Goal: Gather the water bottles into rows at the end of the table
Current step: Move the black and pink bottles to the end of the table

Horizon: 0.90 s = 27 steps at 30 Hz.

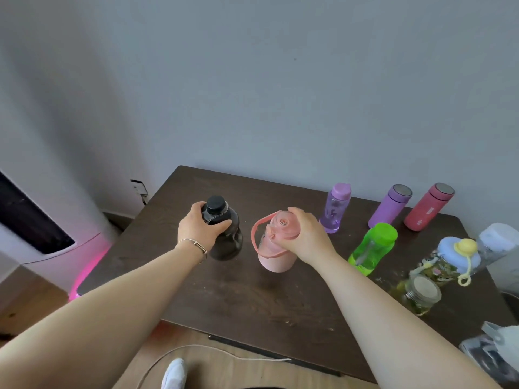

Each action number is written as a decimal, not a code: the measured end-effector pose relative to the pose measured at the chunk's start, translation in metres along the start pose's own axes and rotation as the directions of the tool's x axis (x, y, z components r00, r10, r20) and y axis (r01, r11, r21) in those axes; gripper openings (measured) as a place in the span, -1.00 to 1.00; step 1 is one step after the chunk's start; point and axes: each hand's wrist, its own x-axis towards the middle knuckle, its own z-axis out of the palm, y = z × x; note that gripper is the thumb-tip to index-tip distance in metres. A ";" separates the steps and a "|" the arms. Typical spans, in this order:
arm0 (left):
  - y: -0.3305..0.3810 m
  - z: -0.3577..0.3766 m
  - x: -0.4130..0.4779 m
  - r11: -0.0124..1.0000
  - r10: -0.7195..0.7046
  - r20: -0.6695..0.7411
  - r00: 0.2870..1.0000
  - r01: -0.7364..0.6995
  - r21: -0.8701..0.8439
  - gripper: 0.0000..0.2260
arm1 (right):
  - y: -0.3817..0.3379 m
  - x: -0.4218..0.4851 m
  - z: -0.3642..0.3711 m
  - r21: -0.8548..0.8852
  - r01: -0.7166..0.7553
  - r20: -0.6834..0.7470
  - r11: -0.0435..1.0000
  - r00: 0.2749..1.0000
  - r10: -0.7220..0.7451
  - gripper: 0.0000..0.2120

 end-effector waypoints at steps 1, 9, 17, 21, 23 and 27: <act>-0.006 -0.006 0.011 1.000 0.001 0.006 1.000 -0.001 -0.005 -0.37 | -0.008 0.007 0.006 -0.007 -0.003 0.000 1.000 1.000 0.003 -0.14; -0.048 -0.058 0.125 0.997 0.073 0.153 0.986 -0.075 0.011 -0.36 | -0.079 0.063 0.073 0.022 -0.179 -0.109 0.984 0.978 0.180 -0.14; -0.068 -0.093 0.236 0.989 0.139 0.254 0.957 -0.149 0.023 -0.36 | -0.140 0.106 0.117 0.043 -0.281 -0.187 0.959 0.940 0.284 -0.24; -0.070 -0.094 0.274 0.992 0.120 0.261 0.958 -0.127 0.009 -0.35 | -0.159 0.130 0.123 0.011 -0.285 -0.194 0.959 0.940 0.281 -0.50; -0.072 -0.091 0.289 0.994 0.110 0.254 0.961 -0.112 -0.007 -0.35 | -0.163 0.145 0.126 0.006 -0.278 -0.188 0.961 0.943 0.274 -0.46; -0.074 -0.083 0.315 0.995 0.095 0.238 0.967 -0.093 -0.022 -0.39 | -0.164 0.181 0.127 0.013 -0.248 -0.184 0.969 0.952 0.246 -0.36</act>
